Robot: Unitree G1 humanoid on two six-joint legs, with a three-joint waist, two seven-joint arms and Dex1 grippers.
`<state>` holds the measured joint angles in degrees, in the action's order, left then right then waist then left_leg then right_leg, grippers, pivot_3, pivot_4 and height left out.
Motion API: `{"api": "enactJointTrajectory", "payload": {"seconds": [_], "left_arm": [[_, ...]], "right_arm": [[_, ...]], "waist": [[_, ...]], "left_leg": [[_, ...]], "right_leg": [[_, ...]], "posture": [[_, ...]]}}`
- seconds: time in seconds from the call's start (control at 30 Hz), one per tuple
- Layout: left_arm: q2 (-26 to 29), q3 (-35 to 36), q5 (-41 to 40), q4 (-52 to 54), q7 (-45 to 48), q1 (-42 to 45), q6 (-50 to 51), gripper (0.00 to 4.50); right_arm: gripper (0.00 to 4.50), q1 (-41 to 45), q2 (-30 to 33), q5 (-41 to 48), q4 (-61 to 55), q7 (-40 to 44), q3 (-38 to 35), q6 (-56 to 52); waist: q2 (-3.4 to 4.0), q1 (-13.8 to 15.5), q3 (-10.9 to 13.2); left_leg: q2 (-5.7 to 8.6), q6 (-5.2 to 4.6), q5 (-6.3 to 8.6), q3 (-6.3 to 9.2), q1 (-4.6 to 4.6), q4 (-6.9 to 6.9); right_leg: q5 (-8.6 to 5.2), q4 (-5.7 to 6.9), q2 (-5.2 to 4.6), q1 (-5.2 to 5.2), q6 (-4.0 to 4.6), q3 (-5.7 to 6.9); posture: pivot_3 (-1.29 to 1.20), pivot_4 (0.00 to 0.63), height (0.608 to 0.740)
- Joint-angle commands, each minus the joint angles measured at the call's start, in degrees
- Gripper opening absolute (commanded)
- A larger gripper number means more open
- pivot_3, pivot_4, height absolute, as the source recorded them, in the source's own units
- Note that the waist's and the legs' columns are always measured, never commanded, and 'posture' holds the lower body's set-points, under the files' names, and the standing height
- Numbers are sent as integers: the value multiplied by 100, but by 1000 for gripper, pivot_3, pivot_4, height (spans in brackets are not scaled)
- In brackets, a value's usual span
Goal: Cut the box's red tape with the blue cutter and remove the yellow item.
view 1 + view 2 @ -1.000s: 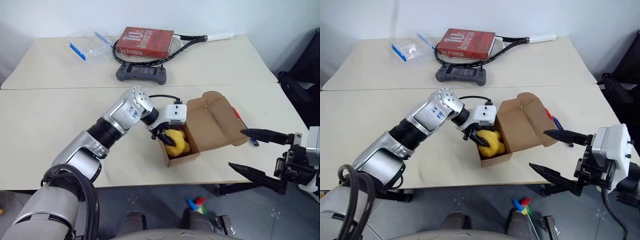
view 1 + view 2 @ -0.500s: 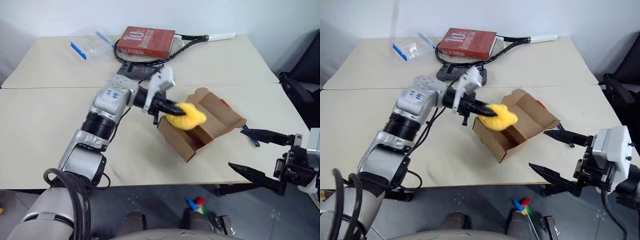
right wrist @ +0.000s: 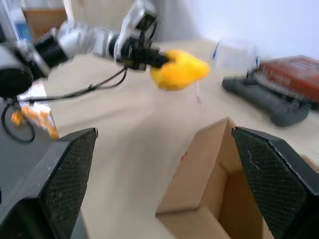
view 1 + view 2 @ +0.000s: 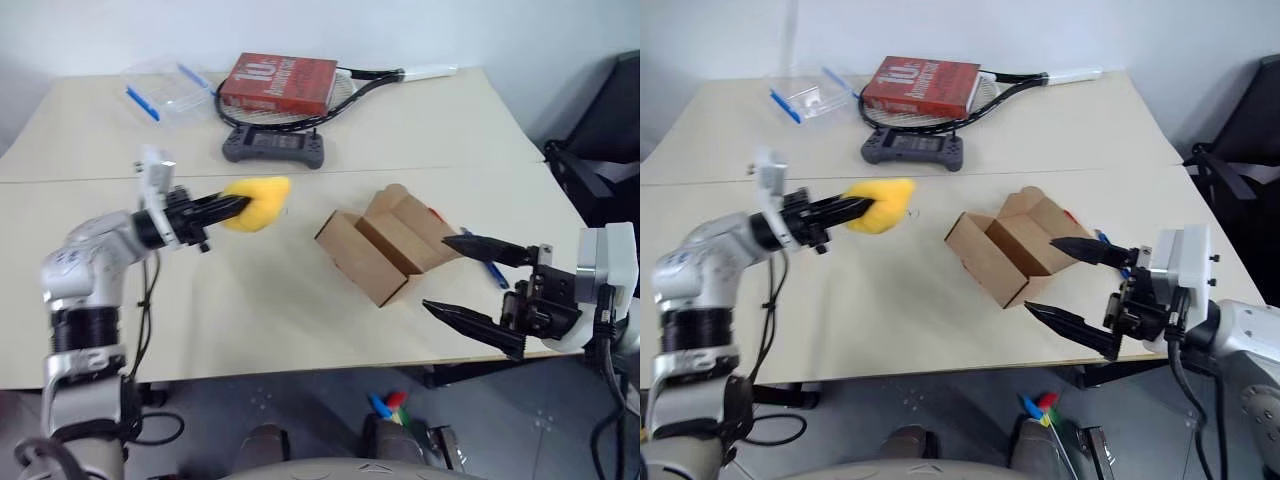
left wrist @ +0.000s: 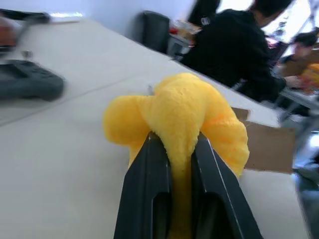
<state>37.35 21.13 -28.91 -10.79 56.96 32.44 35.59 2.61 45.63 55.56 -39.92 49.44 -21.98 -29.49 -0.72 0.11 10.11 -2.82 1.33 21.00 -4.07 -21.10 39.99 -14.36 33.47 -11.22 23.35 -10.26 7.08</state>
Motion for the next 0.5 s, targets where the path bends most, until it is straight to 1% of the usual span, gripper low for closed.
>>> {"api": "enactJointTrajectory", "payload": {"seconds": [0.03, 0.07, 0.13, 0.17, 0.2, 0.27, 0.3, 0.33, 0.37, 0.43, 0.5], "left_arm": [[406, 989, 368, -181, -506, -1002, -1087, 41], [515, 1176, 518, -332, -669, -1302, -1386, 41], [634, 1346, 633, -550, -873, -1603, -1769, 41], [670, 1467, 556, -650, -889, -1755, -1760, 41], [652, 1639, 359, -689, -937, -1881, -1529, 41], [607, 1702, 258, -736, -973, -2055, -1444, 753], [656, 1619, 301, -815, -875, -2122, -1481, 938], [744, 1580, 442, -1022, -919, -2134, -1649, 1192], [840, 1600, 547, -1242, -1027, -2094, -1776, 1561], [999, 1628, 576, -1498, -1076, -2051, -1854, 2174], [1119, 1565, 448, -1263, -822, -2251, -1702, 2813]], "right_arm": [[4500, 436, -273, -212, 45, 95, 642, 267], [4500, 560, -375, -339, 110, 138, 867, 336], [4500, 718, -518, -531, 227, 197, 1125, 446], [4500, 805, -617, -630, 318, 218, 1245, 523], [4500, 873, -707, -750, 404, 253, 1350, 630], [4500, 950, -865, -922, 512, 277, 1491, 793], [4500, 976, -911, -1015, 557, 294, 1555, 850], [4500, 984, -928, -1102, 595, 342, 1617, 898], [4500, 1001, -920, -1207, 643, 422, 1686, 962], [4500, 1061, -919, -1341, 752, 526, 1766, 1050], [4500, 1130, -918, -1414, 890, 598, 1761, 1115]], "waist": [[1, -72, 0], [-1, -109, 0], [-3, -121, 1], [-9, -75, 2], [-15, -3, 0], [-17, 65, -1], [-17, 104, -1], [-17, 130, -1], [-17, 133, -1], [-17, 111, -1], [-17, 89, -2]], "left_leg": [[-2, 1, -1, -1, 4, -4], [-2, 2, 0, 0, 6, -5], [-2, 4, 1, 3, 1, -3], [-1, 4, 2, 2, 0, -1], [-1, 3, 2, 5, -4, 3], [-1, 2, 3, 7, -8, 10], [-1, 3, 4, 7, -6, 10], [-1, 3, 4, 7, -6, 10], [-1, 3, 4, 7, -6, 10], [-1, 5, 3, 6, -4, 8], [-1, 5, 3, 5, -2, 7]], "right_leg": [[0, 0, 2, 3, 1, -1], [-1, 2, 2, 3, 2, 0], [-1, 2, 1, 4, 2, 3], [-1, 1, 0, 5, 1, 3], [-1, 2, 0, 4, 1, 5], [0, 3, -1, 3, 1, 6], [1, 4, -2, 3, 2, 5], [1, 5, -1, 3, 2, 6], [1, 7, -1, 4, 2, 6], [0, 9, 1, 6, 4, 6], [-1, 11, 1, 6, 5, 6]], "posture": [[0, 150, 740], [0, 150, 740], [0, 150, 740], [0, 150, 740], [0, 150, 740], [0, 150, 740], [0, 150, 740], [0, 150, 740], [0, 150, 740], [0, 150, 740], [0, 150, 740]]}}
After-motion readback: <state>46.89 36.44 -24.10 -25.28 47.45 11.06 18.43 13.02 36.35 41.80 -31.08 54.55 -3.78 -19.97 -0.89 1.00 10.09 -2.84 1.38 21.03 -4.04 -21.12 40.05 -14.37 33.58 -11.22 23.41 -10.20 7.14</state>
